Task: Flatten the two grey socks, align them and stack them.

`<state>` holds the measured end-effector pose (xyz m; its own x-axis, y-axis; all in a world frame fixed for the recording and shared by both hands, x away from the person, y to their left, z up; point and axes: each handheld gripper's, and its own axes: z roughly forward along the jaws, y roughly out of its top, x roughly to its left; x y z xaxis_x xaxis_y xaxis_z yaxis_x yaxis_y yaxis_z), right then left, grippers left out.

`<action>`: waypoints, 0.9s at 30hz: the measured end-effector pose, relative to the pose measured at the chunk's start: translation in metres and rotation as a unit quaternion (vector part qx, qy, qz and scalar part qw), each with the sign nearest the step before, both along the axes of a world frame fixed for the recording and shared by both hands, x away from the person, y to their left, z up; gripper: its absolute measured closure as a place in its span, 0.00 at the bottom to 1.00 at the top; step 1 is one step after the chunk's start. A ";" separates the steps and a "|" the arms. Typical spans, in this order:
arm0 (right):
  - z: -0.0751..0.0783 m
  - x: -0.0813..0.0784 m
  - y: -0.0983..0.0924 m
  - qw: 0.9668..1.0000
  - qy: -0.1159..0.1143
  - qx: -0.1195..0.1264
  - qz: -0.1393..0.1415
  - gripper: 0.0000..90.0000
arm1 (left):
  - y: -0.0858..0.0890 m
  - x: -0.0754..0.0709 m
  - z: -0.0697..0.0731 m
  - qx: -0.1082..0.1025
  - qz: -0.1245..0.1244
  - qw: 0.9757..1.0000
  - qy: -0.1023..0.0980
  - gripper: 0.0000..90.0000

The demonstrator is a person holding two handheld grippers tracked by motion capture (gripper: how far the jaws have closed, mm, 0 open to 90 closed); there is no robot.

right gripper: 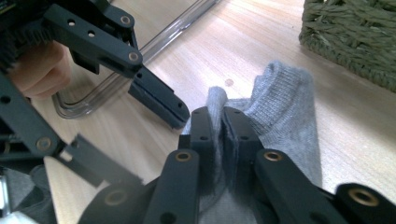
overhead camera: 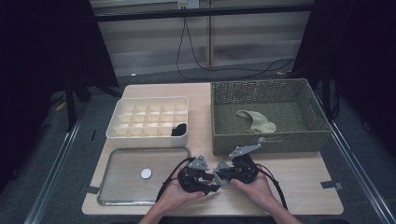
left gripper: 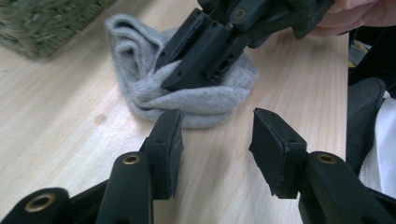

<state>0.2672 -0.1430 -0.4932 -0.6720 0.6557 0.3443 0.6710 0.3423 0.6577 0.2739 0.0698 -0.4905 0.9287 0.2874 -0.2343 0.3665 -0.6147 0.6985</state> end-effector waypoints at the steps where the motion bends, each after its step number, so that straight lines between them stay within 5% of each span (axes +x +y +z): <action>1: 0.001 0.000 -0.001 1.000 0.001 0.004 0.000 0.89 | 0.002 0.001 0.001 -0.001 0.000 1.000 -0.001 0.60; 11: 0.018 -0.007 -0.016 0.999 -0.012 0.036 -0.003 0.73 | 0.011 0.004 0.003 -0.009 0.013 1.000 -0.002 0.61; 19: 0.024 -0.017 -0.032 0.999 -0.015 0.044 -0.003 0.96 | 0.014 0.005 0.005 -0.015 0.020 1.000 -0.003 0.63; 27: 0.008 -0.020 -0.024 1.000 0.003 0.018 0.012 0.98 | 0.018 0.008 0.009 -0.023 0.030 0.999 -0.007 0.65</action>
<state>0.2469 -0.1672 -0.4849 -0.6857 0.6264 0.3707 0.6664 0.3354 0.6659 0.2823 0.0873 -0.4819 0.9135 0.3319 -0.2354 0.3914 -0.5585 0.7314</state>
